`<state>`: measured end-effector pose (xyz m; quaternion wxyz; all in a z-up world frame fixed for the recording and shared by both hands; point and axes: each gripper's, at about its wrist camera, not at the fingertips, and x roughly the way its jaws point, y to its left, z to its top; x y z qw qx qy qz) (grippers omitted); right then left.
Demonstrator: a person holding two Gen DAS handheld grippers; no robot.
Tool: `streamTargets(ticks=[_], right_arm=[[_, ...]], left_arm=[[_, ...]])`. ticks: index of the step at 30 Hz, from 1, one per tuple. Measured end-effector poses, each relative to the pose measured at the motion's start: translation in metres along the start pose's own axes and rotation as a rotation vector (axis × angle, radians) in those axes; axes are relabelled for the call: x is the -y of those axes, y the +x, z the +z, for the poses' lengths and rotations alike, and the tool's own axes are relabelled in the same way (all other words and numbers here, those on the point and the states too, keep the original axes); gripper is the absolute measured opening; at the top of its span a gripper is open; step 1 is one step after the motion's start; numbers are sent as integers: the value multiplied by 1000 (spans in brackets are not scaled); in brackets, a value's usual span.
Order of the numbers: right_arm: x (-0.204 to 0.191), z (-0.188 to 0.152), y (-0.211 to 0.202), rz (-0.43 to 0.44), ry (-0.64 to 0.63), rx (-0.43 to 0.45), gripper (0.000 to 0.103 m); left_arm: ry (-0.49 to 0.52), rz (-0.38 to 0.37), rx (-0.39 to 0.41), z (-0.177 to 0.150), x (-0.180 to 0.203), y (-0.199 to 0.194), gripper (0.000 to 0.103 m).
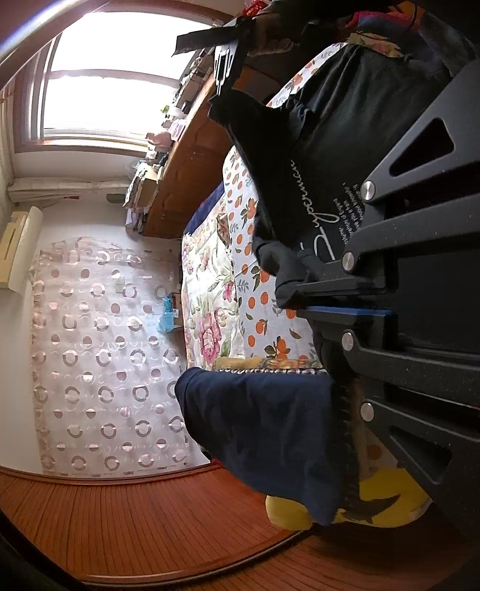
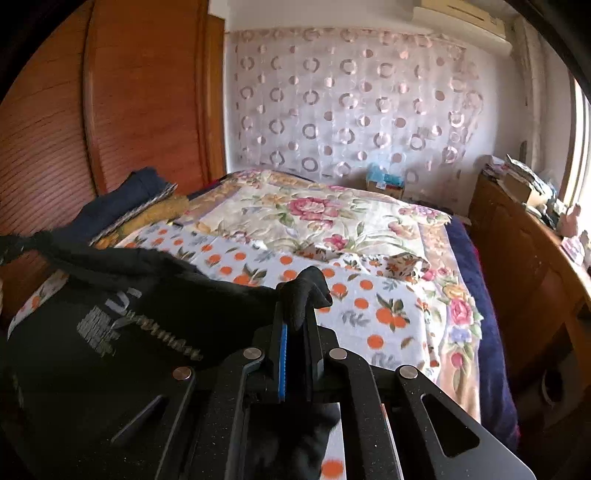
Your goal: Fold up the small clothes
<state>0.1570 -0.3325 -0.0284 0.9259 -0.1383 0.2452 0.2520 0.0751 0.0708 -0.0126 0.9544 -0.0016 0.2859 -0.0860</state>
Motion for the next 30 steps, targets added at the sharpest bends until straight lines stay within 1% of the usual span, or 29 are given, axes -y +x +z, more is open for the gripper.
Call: streamTargets(ticks=[3, 6, 8, 9, 11, 12, 14, 16, 19, 21, 22, 24, 26, 28, 30], right_arm=[[-13, -5, -13, -32, -49, 3, 6], [-22, -2, -9, -55, -55, -15, 6], [-26, -5, -2, -64, -58, -27, 6], [-30, -2, -2, -65, -55, -23, 6], [-31, -2, -6, -53, -30, -8, 6], [-26, 1, -2, -50, -25, 0, 6], [-24, -1, -13, -43, -12, 23, 6], [-21, -6, -24, -43, 5, 43, 6], [-16, -18, -44, -34, 40, 71, 6], [-15, -32, -58, -28, 63, 84, 6], [-14, -40, -63, -11, 81, 87, 6], [-9, -56, -72, 21, 120, 74, 6], [-10, -72, -82, 21, 132, 48, 6], [-11, -84, -91, 23, 151, 29, 6], [-13, -91, -98, 30, 169, 9, 6]], left_arm=[[9, 21, 11, 0, -1, 1, 5], [-25, 7, -10, 1, -11, 9, 5], [-16, 25, 30, -2, -10, 5, 5], [-9, 22, 36, -5, -9, 0, 3], [-8, 4, 27, -9, -6, -5, 3], [0, 0, 30, -10, -4, -9, 3], [21, 9, 45, -14, 0, -19, 2], [7, 5, 60, -19, -2, -31, 2], [-24, 11, 86, -29, -7, -53, 2], [-42, 25, 100, -42, -14, -70, 2], [-54, 37, 100, -49, -18, -77, 2], [-85, 47, 89, -60, -27, -84, 2], [-104, 59, 66, -73, -33, -89, 2], [-100, 65, 45, -84, -31, -93, 2], [-101, 57, 35, -87, -27, -98, 2]])
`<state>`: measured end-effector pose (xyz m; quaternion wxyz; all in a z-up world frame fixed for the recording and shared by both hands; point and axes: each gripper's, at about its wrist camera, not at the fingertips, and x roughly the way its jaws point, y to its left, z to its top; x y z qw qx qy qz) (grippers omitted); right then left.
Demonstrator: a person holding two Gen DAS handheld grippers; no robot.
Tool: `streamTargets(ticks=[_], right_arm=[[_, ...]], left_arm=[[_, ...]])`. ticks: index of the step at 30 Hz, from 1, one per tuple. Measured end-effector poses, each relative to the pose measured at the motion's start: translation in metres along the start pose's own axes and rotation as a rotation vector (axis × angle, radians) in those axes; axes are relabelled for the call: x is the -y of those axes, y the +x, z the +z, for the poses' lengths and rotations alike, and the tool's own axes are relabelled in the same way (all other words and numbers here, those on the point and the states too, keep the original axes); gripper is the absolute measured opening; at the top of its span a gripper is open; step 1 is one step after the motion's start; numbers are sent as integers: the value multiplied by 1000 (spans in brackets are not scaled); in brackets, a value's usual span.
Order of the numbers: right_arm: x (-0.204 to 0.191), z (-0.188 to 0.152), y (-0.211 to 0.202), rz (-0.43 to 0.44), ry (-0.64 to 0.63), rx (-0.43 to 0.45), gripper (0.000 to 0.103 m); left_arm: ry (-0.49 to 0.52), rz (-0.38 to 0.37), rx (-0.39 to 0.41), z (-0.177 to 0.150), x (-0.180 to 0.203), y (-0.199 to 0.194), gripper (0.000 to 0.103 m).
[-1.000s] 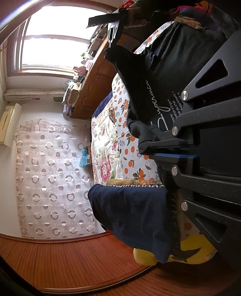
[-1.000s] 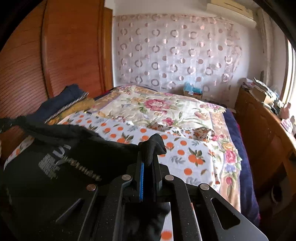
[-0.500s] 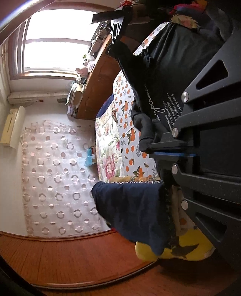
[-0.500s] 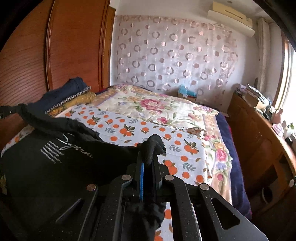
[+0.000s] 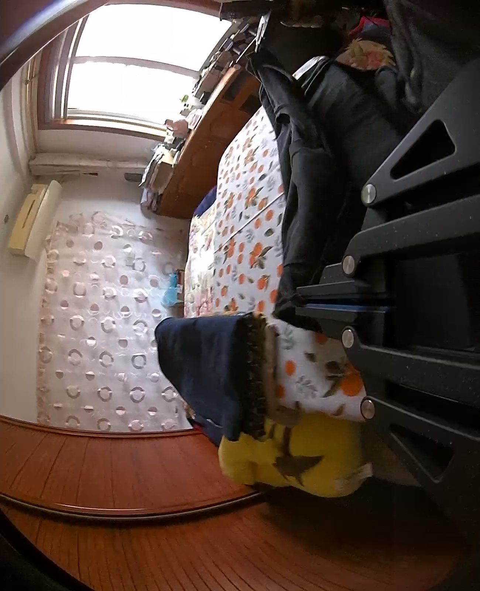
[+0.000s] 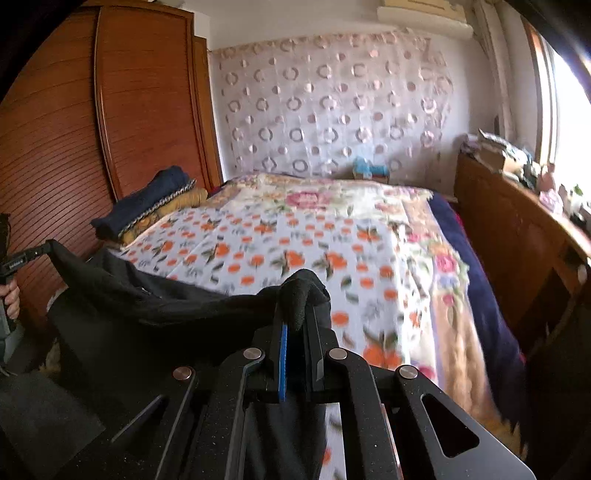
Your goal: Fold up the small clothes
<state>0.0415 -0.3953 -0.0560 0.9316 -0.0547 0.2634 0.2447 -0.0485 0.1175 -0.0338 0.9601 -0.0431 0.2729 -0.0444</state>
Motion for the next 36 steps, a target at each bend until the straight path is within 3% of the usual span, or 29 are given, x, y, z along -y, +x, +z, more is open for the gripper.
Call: streamTargets(ticks=[9, 10, 11, 14, 18, 26, 36], right_arm=[[-4, -21, 10, -28, -41, -129, 6], [-2, -21, 13, -33, -36, -137, 13], [1, -19, 15, -48, -34, -137, 24], [5, -9, 16, -63, -16, -125, 44], [5, -3, 15, -102, -20, -90, 59], [13, 10, 58, -92, 19, -87, 61], [9, 15, 119, -52, -20, -183, 61]], left_arm=[[81, 45, -43, -6, 13, 3, 3], [79, 38, -52, -7, 12, 4, 3], [75, 31, -54, -7, 12, 5, 7], [68, 19, -40, -4, 10, 3, 41], [87, 33, -31, 2, 10, 4, 60], [109, 43, -66, 20, 5, 44, 60], [107, 43, -159, 28, -3, 104, 60]])
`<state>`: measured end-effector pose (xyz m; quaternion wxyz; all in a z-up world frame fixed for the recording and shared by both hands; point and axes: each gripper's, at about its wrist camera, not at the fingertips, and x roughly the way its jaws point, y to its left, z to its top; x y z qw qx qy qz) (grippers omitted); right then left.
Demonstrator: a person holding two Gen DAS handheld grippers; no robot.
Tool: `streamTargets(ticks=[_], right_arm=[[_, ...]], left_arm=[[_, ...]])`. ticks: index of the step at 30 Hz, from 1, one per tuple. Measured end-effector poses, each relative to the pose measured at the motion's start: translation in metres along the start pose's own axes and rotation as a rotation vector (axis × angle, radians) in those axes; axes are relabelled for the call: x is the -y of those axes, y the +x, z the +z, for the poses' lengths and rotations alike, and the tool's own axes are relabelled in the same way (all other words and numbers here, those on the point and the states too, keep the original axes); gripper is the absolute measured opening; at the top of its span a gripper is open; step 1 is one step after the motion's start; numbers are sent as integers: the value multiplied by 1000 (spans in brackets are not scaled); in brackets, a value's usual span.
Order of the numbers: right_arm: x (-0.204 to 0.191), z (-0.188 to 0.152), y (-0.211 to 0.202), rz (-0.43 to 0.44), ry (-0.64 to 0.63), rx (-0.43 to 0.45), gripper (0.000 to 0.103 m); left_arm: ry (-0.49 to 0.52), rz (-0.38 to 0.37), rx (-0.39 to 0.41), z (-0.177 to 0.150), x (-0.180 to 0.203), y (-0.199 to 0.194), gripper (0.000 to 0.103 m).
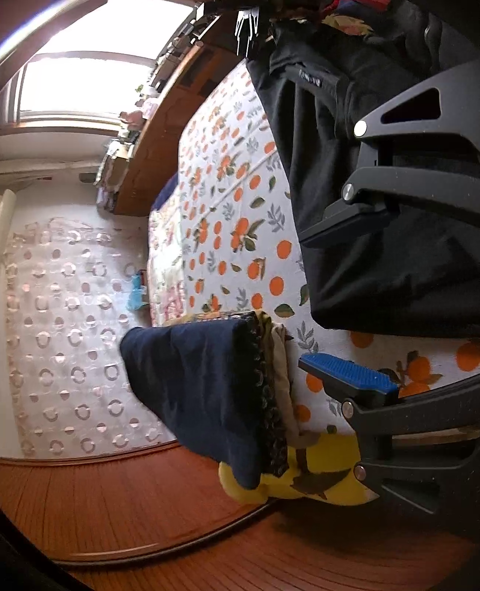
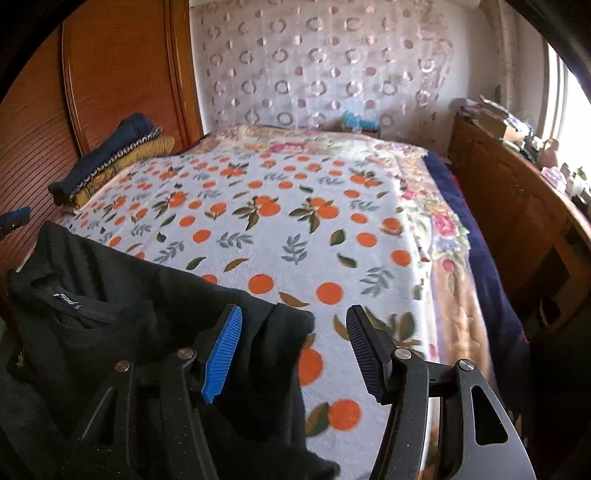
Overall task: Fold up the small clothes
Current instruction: 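Grasp the T-shirt with the left tool while the right tool grasps its other edge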
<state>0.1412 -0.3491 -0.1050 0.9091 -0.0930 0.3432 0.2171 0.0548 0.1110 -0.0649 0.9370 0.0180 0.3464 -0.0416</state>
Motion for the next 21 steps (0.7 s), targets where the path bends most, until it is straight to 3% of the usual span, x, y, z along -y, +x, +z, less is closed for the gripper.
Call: streamTargets(ticks=[4, 14, 21], right_arm=[[2, 2, 10, 6, 4, -18, 61], [12, 4, 16, 26, 21, -58, 63], [5, 1, 24, 16, 8, -59, 64]], left_arm=[[-3, 27, -67, -1, -4, 21, 60], [-47, 6, -176, -12, -16, 52, 60], [-54, -5, -177, -18, -15, 53, 64]])
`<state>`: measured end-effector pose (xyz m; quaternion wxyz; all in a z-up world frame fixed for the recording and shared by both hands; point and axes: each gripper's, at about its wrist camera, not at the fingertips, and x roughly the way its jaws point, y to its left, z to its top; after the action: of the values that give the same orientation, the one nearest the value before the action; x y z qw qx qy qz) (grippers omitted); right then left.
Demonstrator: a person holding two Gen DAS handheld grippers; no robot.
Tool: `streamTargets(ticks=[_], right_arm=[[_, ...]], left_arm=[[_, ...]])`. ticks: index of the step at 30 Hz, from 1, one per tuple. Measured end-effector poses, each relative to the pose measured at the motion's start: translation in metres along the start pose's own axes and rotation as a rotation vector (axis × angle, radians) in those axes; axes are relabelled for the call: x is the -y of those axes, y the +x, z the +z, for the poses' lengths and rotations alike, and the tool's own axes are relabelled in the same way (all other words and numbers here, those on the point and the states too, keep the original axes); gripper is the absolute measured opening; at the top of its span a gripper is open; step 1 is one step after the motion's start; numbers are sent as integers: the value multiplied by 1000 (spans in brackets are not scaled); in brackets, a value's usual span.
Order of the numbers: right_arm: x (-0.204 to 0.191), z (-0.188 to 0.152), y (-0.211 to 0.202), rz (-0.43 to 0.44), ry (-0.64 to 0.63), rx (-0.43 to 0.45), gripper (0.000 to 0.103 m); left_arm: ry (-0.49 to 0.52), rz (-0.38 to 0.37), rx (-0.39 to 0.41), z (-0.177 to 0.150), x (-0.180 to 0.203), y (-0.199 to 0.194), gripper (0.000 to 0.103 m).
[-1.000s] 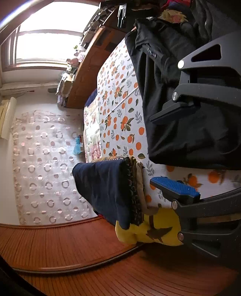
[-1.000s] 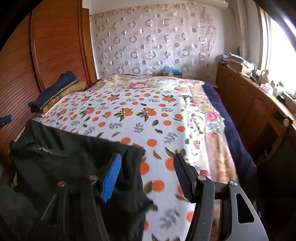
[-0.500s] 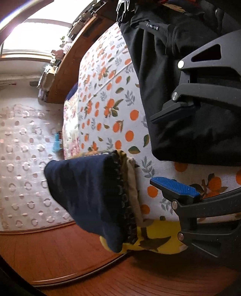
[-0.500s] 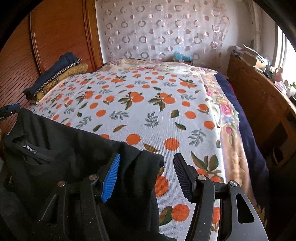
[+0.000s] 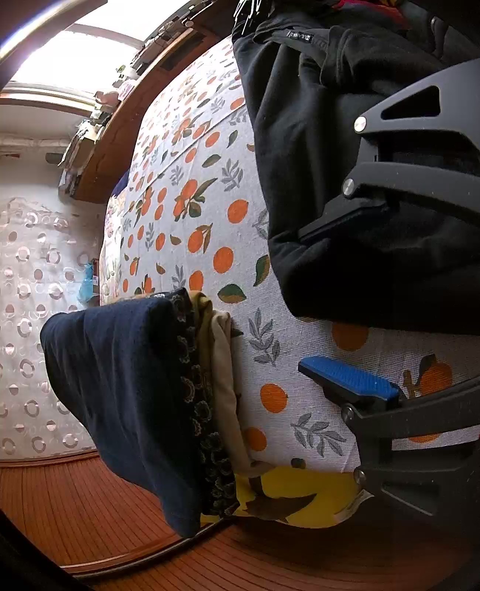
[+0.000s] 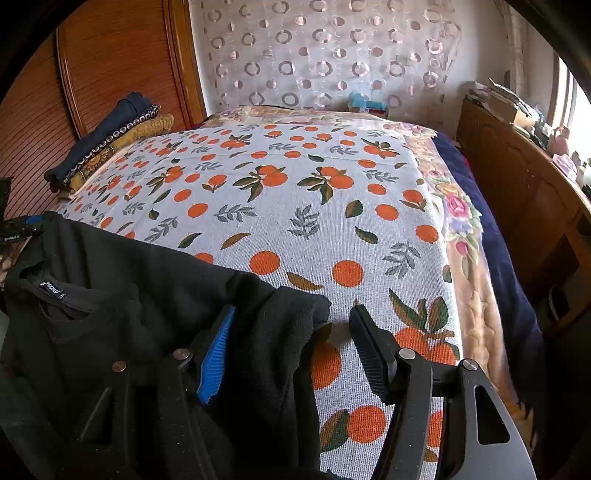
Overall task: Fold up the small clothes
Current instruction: 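Grasp the T-shirt with the left tool while the right tool grasps its other edge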
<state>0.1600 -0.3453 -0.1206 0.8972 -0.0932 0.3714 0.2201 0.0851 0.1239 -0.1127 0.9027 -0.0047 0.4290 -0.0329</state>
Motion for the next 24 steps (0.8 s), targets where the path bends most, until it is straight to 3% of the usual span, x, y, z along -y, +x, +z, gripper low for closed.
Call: streamTargets(ticks=[2, 4, 6, 10, 11, 15, 24], right_arm=[[-1, 0, 1, -2, 0, -1, 64], [-5, 0, 1, 12, -22, -5, 61], [-11, -1, 0, 29, -66, -8, 53], [-20, -3, -7, 70, -92, -15, 22], [-24, -5, -9, 64, -108, -11, 18], [-29, -9, -35, 73, -97, 47, 16], [-22, -3, -159, 79, -25, 328, 14]], left_arm=[[3, -9, 1, 0, 1, 0, 62], [20, -41, 0, 2, 5, -1, 47], [29, -88, -9, 3, 10, -1, 21], [76, -94, 16, 0, 24, -12, 13], [73, -105, 37, -1, 27, -18, 13], [41, -139, 174, -5, 34, -68, 12], [31, -183, 448, 9, 54, -179, 12]])
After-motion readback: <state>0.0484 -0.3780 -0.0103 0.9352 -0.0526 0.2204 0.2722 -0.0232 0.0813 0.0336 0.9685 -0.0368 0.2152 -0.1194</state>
